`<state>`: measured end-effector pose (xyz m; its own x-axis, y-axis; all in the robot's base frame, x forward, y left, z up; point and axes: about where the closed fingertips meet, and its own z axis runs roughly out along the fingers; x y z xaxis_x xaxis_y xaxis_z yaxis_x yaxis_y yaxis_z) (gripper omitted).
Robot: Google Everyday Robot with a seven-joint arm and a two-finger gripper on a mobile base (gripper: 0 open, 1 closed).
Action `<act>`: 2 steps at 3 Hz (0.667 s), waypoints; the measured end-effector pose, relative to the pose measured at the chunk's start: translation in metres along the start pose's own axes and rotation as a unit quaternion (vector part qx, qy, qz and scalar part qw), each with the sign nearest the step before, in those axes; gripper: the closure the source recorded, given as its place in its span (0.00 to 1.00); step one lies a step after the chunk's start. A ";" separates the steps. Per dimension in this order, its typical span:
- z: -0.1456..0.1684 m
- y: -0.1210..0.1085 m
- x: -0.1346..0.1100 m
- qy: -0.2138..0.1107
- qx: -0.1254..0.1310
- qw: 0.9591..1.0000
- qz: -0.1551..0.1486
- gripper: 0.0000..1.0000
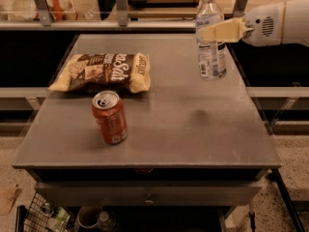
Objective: Place blue plastic bottle upright
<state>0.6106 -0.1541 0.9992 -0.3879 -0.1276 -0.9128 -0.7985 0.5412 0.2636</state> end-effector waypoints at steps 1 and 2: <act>-0.003 0.002 0.010 -0.042 0.006 0.999 -0.023 1.00; -0.014 0.009 0.022 -0.082 0.025 0.996 -0.031 1.00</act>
Offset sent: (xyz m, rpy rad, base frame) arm -0.0441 -0.0294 -0.0280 0.1344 -0.2090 -0.1633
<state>0.5886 -0.1635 0.9858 -0.2558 -0.0266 -0.9664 -0.7928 0.5779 0.1939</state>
